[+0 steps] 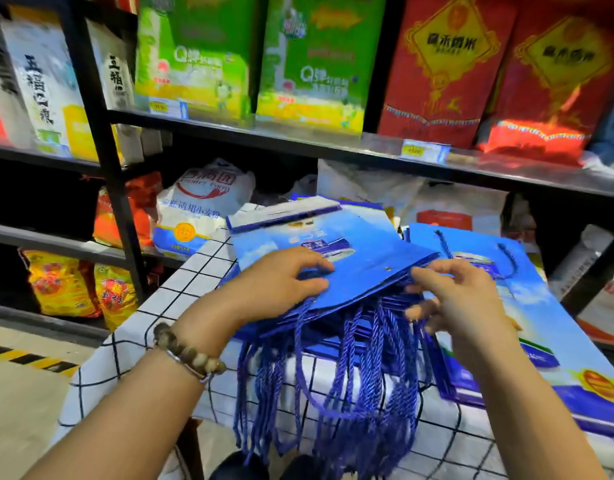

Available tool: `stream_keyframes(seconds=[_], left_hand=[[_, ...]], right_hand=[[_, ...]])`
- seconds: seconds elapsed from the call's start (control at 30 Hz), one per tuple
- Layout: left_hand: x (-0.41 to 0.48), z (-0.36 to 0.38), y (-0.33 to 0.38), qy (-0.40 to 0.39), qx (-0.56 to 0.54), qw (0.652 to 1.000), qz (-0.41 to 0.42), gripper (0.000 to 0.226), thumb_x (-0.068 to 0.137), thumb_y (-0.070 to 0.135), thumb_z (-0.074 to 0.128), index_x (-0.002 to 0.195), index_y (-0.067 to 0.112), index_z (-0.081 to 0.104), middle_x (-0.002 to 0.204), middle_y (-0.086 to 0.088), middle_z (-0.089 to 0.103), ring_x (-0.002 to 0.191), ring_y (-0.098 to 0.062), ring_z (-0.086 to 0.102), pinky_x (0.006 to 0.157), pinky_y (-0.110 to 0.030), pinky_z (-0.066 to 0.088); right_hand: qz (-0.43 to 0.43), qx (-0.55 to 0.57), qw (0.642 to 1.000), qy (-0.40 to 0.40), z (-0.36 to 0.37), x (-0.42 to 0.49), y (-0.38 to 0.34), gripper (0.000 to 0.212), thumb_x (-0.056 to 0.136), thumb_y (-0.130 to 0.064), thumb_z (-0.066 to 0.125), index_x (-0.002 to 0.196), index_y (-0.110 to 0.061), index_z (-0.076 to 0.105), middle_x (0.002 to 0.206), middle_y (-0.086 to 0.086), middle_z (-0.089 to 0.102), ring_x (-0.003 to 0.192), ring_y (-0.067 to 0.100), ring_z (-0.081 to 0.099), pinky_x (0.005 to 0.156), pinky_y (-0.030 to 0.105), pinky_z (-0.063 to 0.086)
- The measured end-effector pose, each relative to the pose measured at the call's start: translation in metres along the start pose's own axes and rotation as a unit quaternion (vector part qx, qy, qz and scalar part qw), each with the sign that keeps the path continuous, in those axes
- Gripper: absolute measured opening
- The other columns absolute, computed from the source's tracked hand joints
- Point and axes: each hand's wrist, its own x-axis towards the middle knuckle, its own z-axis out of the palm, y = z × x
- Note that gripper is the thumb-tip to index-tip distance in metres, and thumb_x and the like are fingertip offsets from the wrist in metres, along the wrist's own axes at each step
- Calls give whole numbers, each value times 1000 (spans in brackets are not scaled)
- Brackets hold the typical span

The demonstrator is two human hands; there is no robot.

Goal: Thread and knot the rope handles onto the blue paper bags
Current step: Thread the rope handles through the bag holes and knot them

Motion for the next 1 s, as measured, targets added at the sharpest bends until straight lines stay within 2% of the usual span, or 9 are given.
stream_keyframes(seconds=[0.13, 0.2, 0.3, 0.37, 0.5, 0.67, 0.77, 0.83, 1.0], left_hand=[[0, -4, -5, -10, 10, 1000, 3, 23, 85, 24, 63, 108, 21, 66, 117, 6, 59, 104, -2, 47, 89, -10, 29], [1, -3, -5, -7, 6, 1000, 4, 21, 85, 25, 64, 106, 22, 66, 115, 6, 59, 106, -3, 49, 91, -11, 30], [1, -3, -5, 2, -5, 1000, 4, 21, 84, 26, 64, 105, 24, 66, 114, 8, 59, 108, -4, 51, 92, -11, 31], [-1, -3, -5, -1, -3, 1000, 6, 23, 85, 26, 63, 108, 24, 66, 112, 10, 56, 104, -1, 47, 87, -8, 29], [-1, -4, -5, 3, -3, 1000, 5, 23, 86, 29, 62, 108, 27, 65, 117, 10, 56, 106, 0, 47, 86, -7, 28], [-1, -4, -6, 6, -22, 1000, 2, 19, 85, 28, 62, 104, 28, 66, 108, 15, 57, 107, 0, 50, 89, -10, 34], [-3, -7, 3, 82, -64, 994, 20, 8, 84, 20, 64, 87, 17, 71, 88, 7, 66, 85, 0, 57, 83, -18, 43], [-9, -12, 13, 126, -134, 982, 38, 20, 82, 28, 65, 68, 14, 67, 66, 1, 64, 66, -3, 54, 69, -22, 44], [-27, -26, 36, 30, -277, 956, 86, 44, 74, 51, 47, 63, 14, 69, 65, -2, 66, 58, -7, 53, 57, -18, 44]], right_hand=[[-172, -172, 969, 32, -10, -8, -13, 27, 78, -12, 68, 56, -17, 53, 41, -7, 52, 34, 5, 42, 40, 19, 34], [-236, -267, 931, -80, 6, -23, -19, 25, 73, -22, 73, 53, -21, 58, 47, -11, 56, 44, 3, 46, 48, 15, 36], [-203, -456, 822, -275, 36, -42, -9, 27, 75, -51, 65, 74, -24, 70, 57, -8, 61, 56, 4, 50, 56, 26, 41], [-175, -529, 764, -325, 51, -49, 0, 40, 77, -58, 58, 98, -25, 68, 76, -5, 65, 73, 10, 55, 65, 29, 44], [-148, -463, 806, -337, 70, -55, 17, 28, 83, -48, 58, 74, -22, 58, 58, -3, 49, 61, 18, 49, 64, 33, 44], [-159, -361, 863, -314, 64, -52, 18, 29, 86, -37, 59, 79, -10, 66, 55, 2, 49, 51, 14, 41, 55, 30, 36], [-125, -240, 912, -308, 54, -50, -6, 33, 84, -28, 62, 73, 3, 61, 46, -2, 51, 39, 11, 40, 43, 20, 34], [-95, -161, 937, -296, 49, -43, -27, 32, 85, -22, 60, 71, 6, 60, 40, -2, 47, 30, 12, 34, 35, 17, 27], [-10, -24, 933, -360, 43, -27, -60, 16, 76, -21, 58, 66, -9, 56, 35, -2, 47, 22, 6, 31, 32, 15, 15]])
